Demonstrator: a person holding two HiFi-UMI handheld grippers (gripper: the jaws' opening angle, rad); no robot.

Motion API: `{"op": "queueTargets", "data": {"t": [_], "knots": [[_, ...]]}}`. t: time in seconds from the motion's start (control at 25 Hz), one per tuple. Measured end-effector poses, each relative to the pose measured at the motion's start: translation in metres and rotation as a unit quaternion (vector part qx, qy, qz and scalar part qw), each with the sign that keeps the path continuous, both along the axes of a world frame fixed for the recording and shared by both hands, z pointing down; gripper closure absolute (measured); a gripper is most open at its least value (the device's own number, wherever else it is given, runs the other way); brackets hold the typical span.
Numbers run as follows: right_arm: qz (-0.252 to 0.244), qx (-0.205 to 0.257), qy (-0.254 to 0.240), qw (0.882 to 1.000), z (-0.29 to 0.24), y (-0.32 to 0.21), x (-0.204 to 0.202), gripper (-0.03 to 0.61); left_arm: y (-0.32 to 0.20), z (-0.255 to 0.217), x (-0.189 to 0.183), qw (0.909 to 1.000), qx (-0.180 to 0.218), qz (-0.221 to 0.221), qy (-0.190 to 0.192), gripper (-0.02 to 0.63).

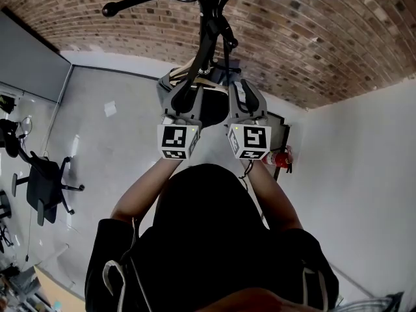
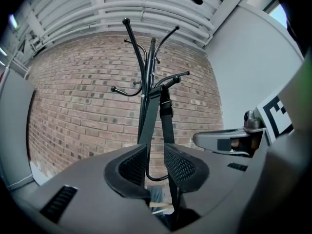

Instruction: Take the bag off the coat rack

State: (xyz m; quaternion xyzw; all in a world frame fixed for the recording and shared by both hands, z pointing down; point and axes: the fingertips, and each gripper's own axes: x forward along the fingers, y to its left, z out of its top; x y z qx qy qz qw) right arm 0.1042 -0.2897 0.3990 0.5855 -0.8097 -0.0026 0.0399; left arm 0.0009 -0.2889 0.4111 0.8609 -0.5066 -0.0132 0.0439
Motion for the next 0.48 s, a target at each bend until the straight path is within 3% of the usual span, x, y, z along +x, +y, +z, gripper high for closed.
{"op": "queueTargets", "data": {"t": [0.48], "knots": [[-0.008, -0.013, 0.016, 1.0, 0.007, -0.033, -0.014, 0.485, -0.037, 0.004, 0.005, 0.9997, -0.024, -0.002, -0.003, 0.513]]}}
